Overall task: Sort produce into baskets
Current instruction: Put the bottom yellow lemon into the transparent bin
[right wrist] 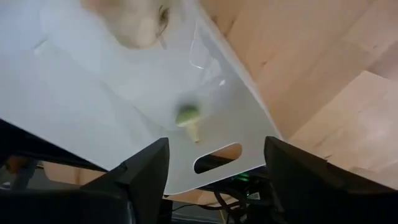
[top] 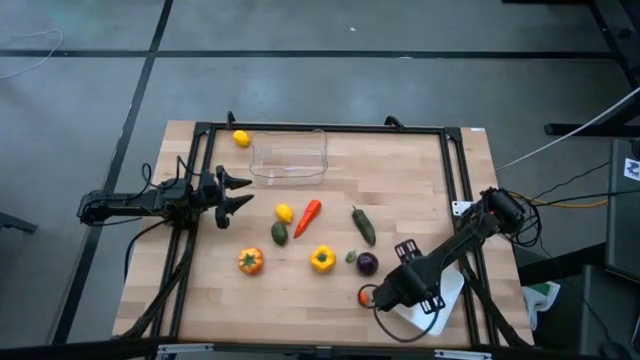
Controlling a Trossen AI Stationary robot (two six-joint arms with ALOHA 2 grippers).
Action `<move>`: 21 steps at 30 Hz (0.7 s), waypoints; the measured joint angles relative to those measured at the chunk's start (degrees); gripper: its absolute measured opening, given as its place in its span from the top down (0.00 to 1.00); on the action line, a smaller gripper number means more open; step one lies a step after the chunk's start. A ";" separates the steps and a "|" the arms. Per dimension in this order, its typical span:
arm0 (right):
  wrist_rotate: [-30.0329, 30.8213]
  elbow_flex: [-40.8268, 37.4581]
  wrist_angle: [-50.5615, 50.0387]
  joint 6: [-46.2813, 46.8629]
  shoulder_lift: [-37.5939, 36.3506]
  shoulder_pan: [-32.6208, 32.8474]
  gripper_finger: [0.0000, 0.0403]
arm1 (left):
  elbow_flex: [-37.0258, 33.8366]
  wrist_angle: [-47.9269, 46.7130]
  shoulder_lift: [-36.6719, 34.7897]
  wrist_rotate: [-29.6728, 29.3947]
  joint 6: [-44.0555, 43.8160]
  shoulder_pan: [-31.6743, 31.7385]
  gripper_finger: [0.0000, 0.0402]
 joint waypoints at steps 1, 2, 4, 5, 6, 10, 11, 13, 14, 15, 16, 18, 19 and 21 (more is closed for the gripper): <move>0.09 0.01 -0.04 0.04 0.00 -0.27 0.36 | -0.01 0.50 0.00 0.06 -0.90 -0.01 0.41; 0.51 0.02 -0.03 0.04 0.00 -0.62 0.36 | -0.01 1.40 0.00 0.46 -2.10 -0.10 0.41; 1.55 0.02 -0.01 0.32 0.00 -1.22 0.36 | 0.02 3.71 -0.02 1.85 -4.06 -0.34 0.41; 1.96 0.02 -0.03 0.62 0.00 -1.51 0.36 | 0.35 3.89 -0.01 2.43 -4.22 -0.58 0.41; 1.95 0.02 -0.04 0.65 0.00 -1.74 0.36 | 0.84 3.87 0.21 2.71 -4.12 -0.78 0.41; 2.41 0.02 0.06 2.39 -0.69 -2.60 0.36 | 3.34 4.06 2.44 2.76 -2.75 -1.25 0.41; 2.51 0.02 0.02 3.02 -1.36 -2.88 0.36 | 4.05 3.94 3.56 2.75 -2.65 -1.25 0.41; 4.39 0.02 0.01 3.51 -3.31 -3.03 0.36 | 5.85 3.77 6.31 2.75 -1.62 -1.25 0.41; 6.21 0.02 -0.03 3.84 -4.52 -3.38 0.36 | 6.81 3.81 7.97 2.75 -1.14 -1.25 0.41; 8.16 0.02 -0.03 4.71 -5.76 -3.63 0.36 | 7.77 3.81 9.85 2.75 -0.73 -1.25 0.41; 9.91 0.02 -0.05 5.56 -6.98 -3.86 0.36 | 8.71 3.77 11.79 2.73 -0.50 -1.25 0.41; 13.72 0.02 -0.05 6.35 -9.44 -4.89 0.36 | 11.13 3.74 16.40 2.71 -1.08 -1.25 0.41; 16.04 0.02 -0.04 6.44 -10.64 -5.50 0.36 | 12.51 3.74 18.82 2.71 -1.65 -1.25 0.41; 20.83 0.02 -0.04 6.47 -12.78 -7.30 0.36 | 15.80 3.70 24.07 2.72 -2.75 -1.34 0.41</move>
